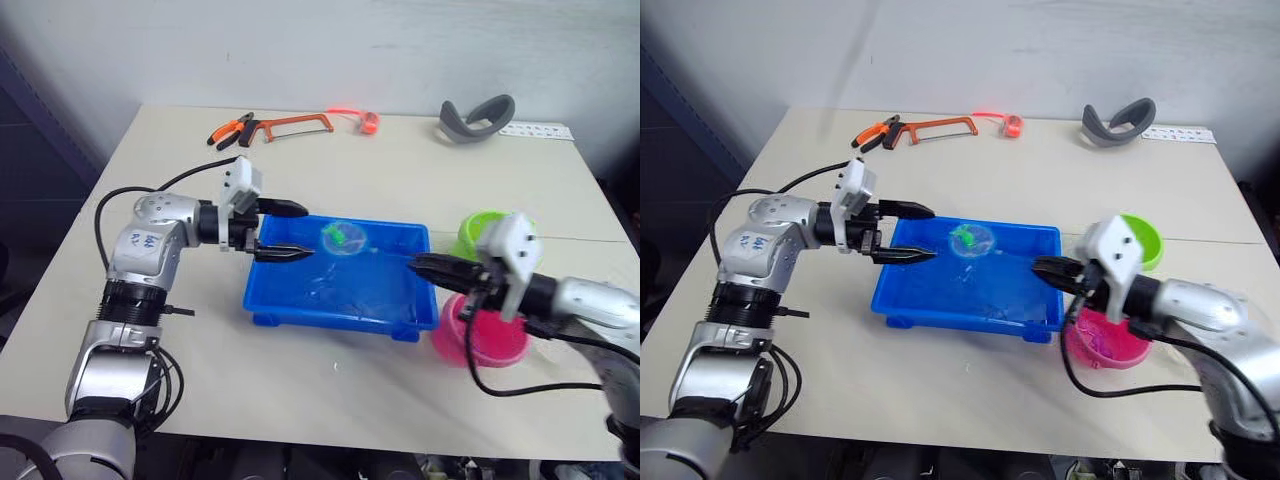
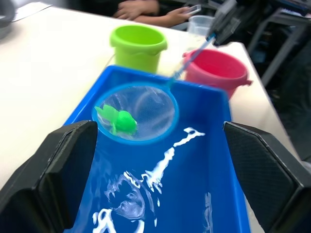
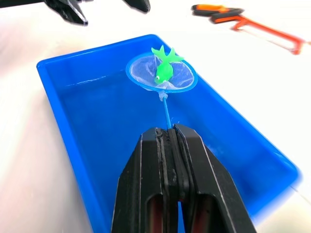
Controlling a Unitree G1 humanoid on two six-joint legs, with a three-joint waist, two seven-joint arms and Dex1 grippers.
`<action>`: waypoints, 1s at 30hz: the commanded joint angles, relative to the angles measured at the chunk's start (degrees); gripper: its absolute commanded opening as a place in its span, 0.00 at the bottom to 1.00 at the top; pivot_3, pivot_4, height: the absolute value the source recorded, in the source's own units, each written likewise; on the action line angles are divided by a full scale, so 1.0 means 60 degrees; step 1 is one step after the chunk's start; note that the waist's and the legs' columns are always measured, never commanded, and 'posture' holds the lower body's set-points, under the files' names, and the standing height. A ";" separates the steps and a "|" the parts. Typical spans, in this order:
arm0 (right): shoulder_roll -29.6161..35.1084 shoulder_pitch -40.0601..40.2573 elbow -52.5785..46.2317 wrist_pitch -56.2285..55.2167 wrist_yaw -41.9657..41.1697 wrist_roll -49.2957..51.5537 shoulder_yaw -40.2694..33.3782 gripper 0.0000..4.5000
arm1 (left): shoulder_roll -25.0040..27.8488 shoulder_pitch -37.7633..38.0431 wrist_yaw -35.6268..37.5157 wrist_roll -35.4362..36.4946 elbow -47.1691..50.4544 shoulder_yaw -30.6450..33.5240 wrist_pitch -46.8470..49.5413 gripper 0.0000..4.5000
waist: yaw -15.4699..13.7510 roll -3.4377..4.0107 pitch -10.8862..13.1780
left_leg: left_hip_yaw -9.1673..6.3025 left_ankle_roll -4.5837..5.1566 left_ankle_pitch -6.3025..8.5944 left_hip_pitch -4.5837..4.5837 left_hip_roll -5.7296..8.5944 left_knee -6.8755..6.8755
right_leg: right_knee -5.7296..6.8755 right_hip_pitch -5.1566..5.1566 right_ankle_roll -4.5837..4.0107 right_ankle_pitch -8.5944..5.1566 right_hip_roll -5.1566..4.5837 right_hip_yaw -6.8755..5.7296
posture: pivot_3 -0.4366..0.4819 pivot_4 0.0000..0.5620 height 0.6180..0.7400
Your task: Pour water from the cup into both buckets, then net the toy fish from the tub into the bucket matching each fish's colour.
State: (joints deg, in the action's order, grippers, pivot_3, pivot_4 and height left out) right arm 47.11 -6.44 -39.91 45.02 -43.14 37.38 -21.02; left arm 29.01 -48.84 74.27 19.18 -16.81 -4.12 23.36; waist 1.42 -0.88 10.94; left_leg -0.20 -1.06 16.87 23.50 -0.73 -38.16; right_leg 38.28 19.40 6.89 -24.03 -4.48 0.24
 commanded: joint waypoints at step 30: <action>0.3902 0.5492 0.4440 -1.1307 0.1172 -1.0419 -0.3830 0.00 | -0.1000 -0.0547 0.0165 0.0092 -0.0576 -0.0323 -0.0640 1.00 | -0.0144 0.0001 0.0000 | 0.0067 0.0011 0.0001 -0.0016 0.0005 0.0015 | -0.0049 0.0004 0.0001 0.0000 0.0004 0.0058 | 0.48 0.27 1.00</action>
State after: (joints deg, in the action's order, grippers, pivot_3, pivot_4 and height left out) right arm 69.82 26.46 -14.96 -17.00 -38.11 -21.32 -41.75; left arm 22.70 -52.12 75.46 19.08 -22.54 -7.08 19.91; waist 0.55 -0.88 10.94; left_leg 0.21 -1.00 16.88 23.38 -0.70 -38.07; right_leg 37.98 19.43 6.89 -24.03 -4.46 0.60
